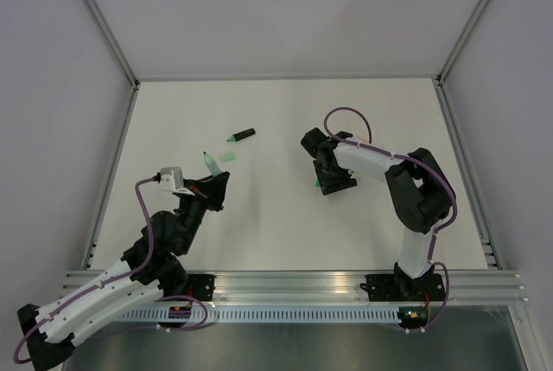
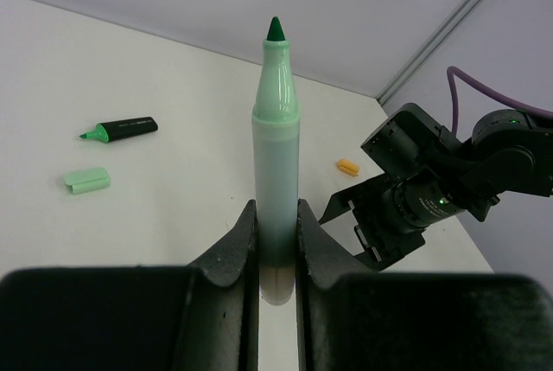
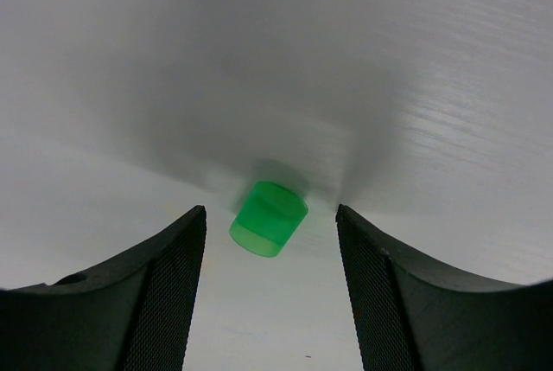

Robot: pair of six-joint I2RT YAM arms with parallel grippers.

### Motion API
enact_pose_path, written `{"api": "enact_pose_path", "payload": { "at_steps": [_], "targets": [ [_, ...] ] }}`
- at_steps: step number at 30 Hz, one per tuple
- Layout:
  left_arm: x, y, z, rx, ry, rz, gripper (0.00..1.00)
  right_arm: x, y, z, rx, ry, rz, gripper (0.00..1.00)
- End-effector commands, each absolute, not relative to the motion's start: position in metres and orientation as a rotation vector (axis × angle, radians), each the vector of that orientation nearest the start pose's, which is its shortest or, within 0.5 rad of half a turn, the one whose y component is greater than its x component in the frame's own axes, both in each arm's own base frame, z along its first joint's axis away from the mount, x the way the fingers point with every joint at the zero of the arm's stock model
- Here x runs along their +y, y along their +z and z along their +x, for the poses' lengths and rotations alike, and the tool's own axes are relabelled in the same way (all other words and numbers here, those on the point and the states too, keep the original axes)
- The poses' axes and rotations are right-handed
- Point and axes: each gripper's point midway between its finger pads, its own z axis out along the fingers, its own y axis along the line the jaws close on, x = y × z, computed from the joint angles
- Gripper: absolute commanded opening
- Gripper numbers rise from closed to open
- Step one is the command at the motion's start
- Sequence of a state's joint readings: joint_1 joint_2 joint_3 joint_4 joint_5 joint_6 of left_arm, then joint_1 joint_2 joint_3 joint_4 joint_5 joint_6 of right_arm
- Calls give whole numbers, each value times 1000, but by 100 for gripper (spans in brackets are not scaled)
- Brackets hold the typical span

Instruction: Insert the pens into the pen caps

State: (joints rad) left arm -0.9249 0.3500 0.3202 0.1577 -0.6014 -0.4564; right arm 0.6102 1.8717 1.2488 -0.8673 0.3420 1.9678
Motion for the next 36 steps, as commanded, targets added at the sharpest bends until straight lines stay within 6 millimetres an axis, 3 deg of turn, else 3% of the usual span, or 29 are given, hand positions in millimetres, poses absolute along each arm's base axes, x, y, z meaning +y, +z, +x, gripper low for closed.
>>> {"api": "enact_pose_path", "payload": {
  "at_steps": [1,12,20,29,36],
  "targets": [
    [-146,251,220,1484,-689,-193,2,207,23,331,2076,61,1902,68],
    [-146,251,219,1483,-690,-194,2,209,9,323,2145,-18,1941,65],
    [-146,253,219,1480,-698,-196,2,186,12,313,2122,-123,1920,59],
    [-146,251,219,1483,-697,-196,2,182,12,323,2143,-116,1885,57],
    [-147,251,220,1485,-691,-194,2,183,15,327,2153,-100,1867,49]
  ]
}}
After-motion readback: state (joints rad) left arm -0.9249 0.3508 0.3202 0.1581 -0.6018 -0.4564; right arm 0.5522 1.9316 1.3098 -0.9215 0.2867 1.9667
